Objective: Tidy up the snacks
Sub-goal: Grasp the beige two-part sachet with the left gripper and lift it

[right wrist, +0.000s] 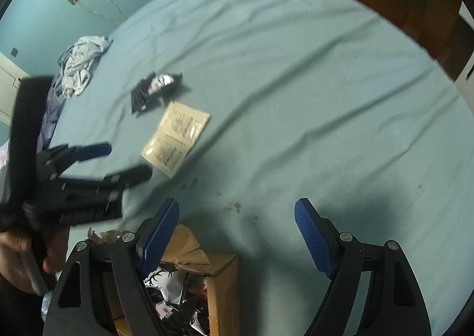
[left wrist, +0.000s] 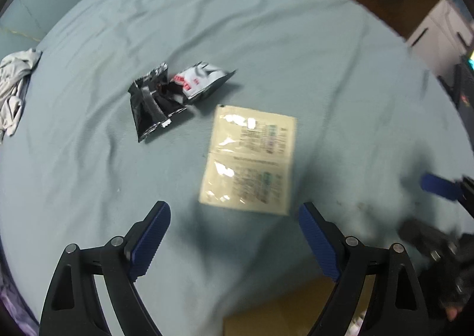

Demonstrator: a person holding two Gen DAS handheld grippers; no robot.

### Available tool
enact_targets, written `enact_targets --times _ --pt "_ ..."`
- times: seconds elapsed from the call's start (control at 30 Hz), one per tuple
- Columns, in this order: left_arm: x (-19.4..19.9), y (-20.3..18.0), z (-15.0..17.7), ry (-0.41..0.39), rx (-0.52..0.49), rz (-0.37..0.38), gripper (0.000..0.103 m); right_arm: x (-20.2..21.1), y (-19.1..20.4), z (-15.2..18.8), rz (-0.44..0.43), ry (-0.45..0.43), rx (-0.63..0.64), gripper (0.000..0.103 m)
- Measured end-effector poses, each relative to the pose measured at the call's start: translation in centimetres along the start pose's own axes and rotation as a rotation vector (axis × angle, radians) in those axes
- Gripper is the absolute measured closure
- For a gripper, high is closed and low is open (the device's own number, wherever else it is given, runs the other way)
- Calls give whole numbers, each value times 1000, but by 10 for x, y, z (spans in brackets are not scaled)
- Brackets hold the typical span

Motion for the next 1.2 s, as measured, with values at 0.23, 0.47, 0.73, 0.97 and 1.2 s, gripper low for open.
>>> enact_targets --times 0.23,0.47,0.73,0.97,1.2 --pt "-38 -13 -12 112 -90 20 13 -12 -10 -14 13 33 -29 23" --pt "-52 -19 -16 133 -69 21 0 -22 -11 -21 -15 60 -57 23" --pt "-36 -36 -13 79 -119 16 40 -20 -16 -22 -3 57 -73 23" --pt "-5 -15 13 29 -28 -5 43 -14 -16 -20 33 40 -61 23" --pt "65 11 59 -56 119 0 43 -4 -11 -20 -4 7 -55 23"
Point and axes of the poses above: each gripper's, at about its wrist camera, not at the fingertips, and x roughly against the way its jaws point, y to its left, z to its underside, the point moved 8 cm from there along -x, roughly the way its jaws point, and after that the axes turned 5 degrees about y, right-handed, at the moved point
